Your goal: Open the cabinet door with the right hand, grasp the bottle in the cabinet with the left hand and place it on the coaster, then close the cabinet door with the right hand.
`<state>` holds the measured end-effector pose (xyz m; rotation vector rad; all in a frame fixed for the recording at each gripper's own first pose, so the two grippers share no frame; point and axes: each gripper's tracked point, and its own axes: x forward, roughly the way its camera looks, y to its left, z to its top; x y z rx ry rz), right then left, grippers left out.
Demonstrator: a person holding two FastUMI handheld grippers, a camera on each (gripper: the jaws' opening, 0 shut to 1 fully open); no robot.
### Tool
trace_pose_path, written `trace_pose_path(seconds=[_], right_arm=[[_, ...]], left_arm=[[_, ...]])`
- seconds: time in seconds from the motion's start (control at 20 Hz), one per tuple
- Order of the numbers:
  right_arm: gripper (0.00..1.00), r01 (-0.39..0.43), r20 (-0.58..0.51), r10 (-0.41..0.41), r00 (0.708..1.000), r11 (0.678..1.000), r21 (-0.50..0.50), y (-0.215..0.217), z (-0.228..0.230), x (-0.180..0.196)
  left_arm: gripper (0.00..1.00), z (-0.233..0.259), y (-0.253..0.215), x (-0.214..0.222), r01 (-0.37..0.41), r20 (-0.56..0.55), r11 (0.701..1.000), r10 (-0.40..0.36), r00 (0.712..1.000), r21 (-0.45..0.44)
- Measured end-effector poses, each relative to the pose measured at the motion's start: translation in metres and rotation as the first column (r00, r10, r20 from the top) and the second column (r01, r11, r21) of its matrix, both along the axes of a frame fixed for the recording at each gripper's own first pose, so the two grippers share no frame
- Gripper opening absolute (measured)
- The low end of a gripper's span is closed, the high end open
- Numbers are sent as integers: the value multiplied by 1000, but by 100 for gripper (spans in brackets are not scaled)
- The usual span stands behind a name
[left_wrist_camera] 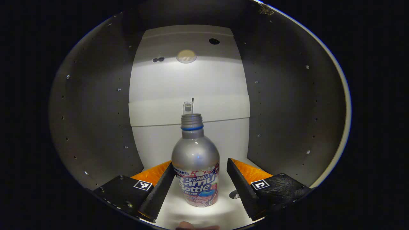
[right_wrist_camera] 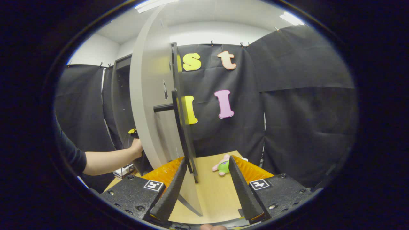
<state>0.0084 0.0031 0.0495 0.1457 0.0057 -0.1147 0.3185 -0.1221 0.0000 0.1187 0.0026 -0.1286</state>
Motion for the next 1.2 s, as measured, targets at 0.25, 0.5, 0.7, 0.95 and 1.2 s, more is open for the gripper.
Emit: trace_pose_path(seconds=[0.25,0.5,0.7,0.95,1.2], right_arm=[[87,-3,9,4,1000,997,-79,-4,2,1],[89,-48,18,50,999,996,-77,-7,2,3],[91,-108,20,109,994,991,-74,-8,0,6],[92,-185,28,187,982,980,-72,-7,-1,9],[92,-210,27,213,977,974,-88,-8,-3,9]], left_arm=[[90,8,10,-7,-19,17,999,20,1000,-28],[78,28,31,-51,-47,48,997,50,998,-65],[78,37,58,-119,-74,67,991,82,994,-116],[78,17,96,-213,-134,56,983,142,988,-128],[78,-19,118,-296,-198,78,975,207,975,-102]])
